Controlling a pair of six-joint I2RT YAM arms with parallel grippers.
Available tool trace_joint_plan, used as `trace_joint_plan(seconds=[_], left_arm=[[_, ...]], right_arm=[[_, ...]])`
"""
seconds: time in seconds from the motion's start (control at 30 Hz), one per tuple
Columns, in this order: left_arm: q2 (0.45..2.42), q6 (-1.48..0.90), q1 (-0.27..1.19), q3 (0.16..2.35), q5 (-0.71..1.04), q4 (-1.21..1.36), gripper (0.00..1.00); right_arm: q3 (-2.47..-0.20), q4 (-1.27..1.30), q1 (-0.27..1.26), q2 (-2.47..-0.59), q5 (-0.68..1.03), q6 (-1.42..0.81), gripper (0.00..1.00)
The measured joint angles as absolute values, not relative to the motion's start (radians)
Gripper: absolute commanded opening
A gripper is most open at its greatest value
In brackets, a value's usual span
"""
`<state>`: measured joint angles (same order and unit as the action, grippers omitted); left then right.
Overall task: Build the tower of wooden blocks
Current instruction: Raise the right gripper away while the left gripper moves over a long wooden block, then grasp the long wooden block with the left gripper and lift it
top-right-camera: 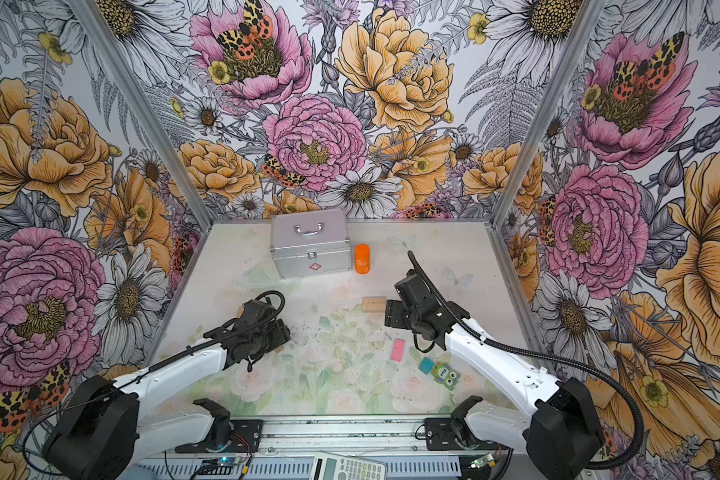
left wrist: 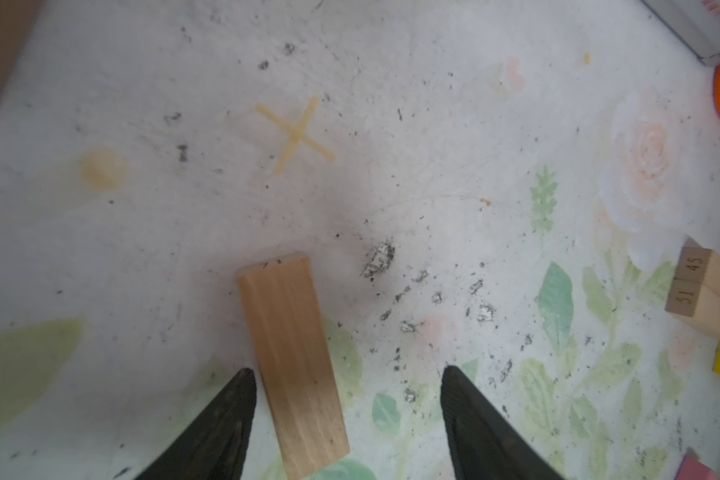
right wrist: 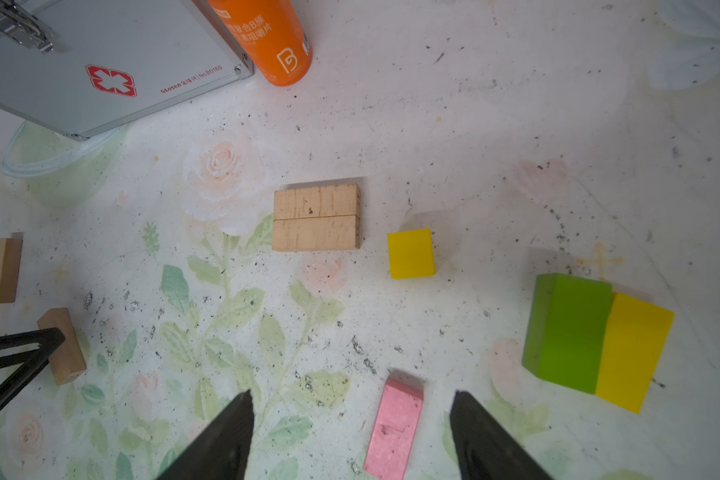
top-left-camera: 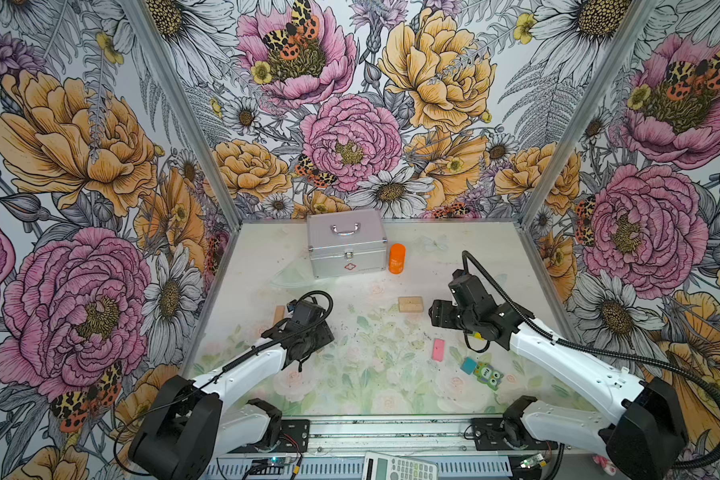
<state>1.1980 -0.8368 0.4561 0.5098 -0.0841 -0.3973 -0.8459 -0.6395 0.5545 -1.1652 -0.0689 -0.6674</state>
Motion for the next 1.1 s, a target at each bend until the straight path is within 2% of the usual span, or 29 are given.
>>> trace_joint_plan(seconds=[0.3,0.8,1.1], left_arm=[[1.350,-0.812,0.517,0.611,-0.059,-0.340,0.67],[1.624,-0.758,0.652,0.831,0.014,-0.230,0.67],[1.656,-0.725,0.686,0.893,0.055,-0.212,0.69]], right_arm=[[-0.827,-0.640,0.527,-1.158,-0.047,-0.660,0.77],[-0.794,-0.712,0.476,-1.029,-0.047,-0.653,0.77],[-0.794,-0.752,0.465,-1.007,-0.046,-0.651,0.80]])
